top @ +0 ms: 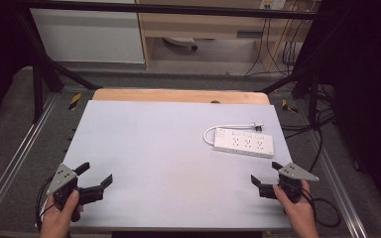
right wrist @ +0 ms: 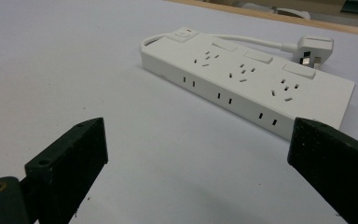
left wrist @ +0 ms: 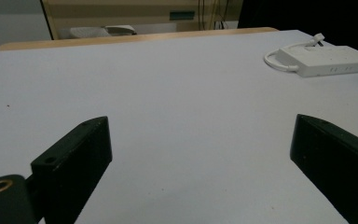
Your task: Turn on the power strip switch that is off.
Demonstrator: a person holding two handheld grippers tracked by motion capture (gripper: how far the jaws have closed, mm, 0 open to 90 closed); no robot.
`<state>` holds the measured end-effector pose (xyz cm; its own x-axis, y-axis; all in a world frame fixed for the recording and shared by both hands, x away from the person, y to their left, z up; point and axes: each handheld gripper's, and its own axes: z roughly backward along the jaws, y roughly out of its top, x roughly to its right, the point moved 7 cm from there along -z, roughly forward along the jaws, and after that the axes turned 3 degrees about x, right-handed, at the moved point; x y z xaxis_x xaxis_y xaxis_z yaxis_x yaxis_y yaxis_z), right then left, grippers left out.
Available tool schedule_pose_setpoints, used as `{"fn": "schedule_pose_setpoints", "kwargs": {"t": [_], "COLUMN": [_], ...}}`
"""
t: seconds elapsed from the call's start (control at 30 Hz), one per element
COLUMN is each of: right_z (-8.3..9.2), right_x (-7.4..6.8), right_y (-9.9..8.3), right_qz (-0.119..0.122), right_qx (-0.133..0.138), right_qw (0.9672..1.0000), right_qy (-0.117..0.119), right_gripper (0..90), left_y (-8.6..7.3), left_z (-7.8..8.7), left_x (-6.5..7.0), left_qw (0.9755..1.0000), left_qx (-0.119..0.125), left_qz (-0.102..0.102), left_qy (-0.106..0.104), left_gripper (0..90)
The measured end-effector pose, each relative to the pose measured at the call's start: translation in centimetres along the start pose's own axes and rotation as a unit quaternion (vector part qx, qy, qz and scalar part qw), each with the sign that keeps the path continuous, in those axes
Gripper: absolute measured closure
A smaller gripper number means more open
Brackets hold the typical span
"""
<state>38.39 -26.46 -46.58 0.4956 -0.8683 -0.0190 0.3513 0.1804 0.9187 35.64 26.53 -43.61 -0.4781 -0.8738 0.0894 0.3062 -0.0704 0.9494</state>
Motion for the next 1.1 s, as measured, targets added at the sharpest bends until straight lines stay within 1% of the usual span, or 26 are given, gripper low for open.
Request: {"fn": "schedule_pose_setpoints", "kwargs": {"t": [0.03,0.13,0.4,0.43,0.47,0.53,0.77,0.9,0.93,0.97,1.0,1.03,1.1], "right_z": [0.0,0.2,0.2,0.3,0.3,0.4,0.6,0.7,0.8,1.2,1.2,1.5,1.5], "right_x": [0.0,0.2,0.3,0.3,0.2,0.1,-0.1,-0.2,-0.2,-0.3,-0.3,-0.4,-0.4], "right_y": [0.0,0.2,0.2,0.3,0.3,0.3,0.6,0.8,0.9,1.0,1.0,1.2,1.3], "right_qz": [-0.002,-0.008,-0.011,-0.011,-0.011,-0.010,-0.011,-0.012,-0.006,-0.009,-0.009,-0.013,-0.015], "right_qx": [0.001,0.008,0.011,0.009,0.009,0.008,0.014,0.015,0.013,0.016,0.016,0.020,0.019], "right_qw": [1.0000,0.9999,0.9999,0.9999,0.9999,0.9999,0.9998,0.9998,0.9999,0.9998,0.9998,0.9997,0.9997], "right_qy": [0.000,-0.002,-0.002,-0.001,0.004,0.004,0.005,0.007,0.004,0.002,0.002,0.006,0.006], "right_gripper": [4.9,4.8,4.6,6.2,6.5,6.5,4.1,4.2,4.3,4.4,4.4,4.0,3.7], "left_y": [-0.1,-0.1,-0.3,-0.3,-0.3,-0.3,-0.4,-0.5,-0.5,-0.5,-0.5,-0.5,-0.5], "left_z": [0.0,-0.2,-0.3,-0.3,-0.3,-0.4,-0.3,-0.3,-0.3,-0.3,-0.3,-0.3,-0.4], "left_x": [0.0,0.2,0.3,0.3,0.3,0.3,0.3,0.4,0.5,0.5,0.5,0.5,0.4], "left_qw": [1.0000,1.0000,0.9999,0.9999,0.9999,0.9999,0.9999,0.9998,0.9998,0.9998,0.9998,0.9998,0.9998], "left_qx": [-0.004,-0.005,-0.009,-0.011,-0.011,-0.012,-0.013,-0.015,-0.016,-0.016,-0.015,-0.015,-0.016], "left_qz": [-0.001,-0.005,-0.006,-0.005,-0.003,-0.005,-0.005,-0.008,-0.008,-0.010,-0.010,-0.009,-0.007], "left_qy": [0.000,-0.003,-0.006,-0.005,-0.005,-0.006,-0.005,-0.010,-0.010,-0.011,-0.011,-0.010,-0.009], "left_gripper": [5.6,5.7,5.6,5.6,5.7,5.7,5.7,5.6,5.6,5.6,5.6,5.4,5.5]}}
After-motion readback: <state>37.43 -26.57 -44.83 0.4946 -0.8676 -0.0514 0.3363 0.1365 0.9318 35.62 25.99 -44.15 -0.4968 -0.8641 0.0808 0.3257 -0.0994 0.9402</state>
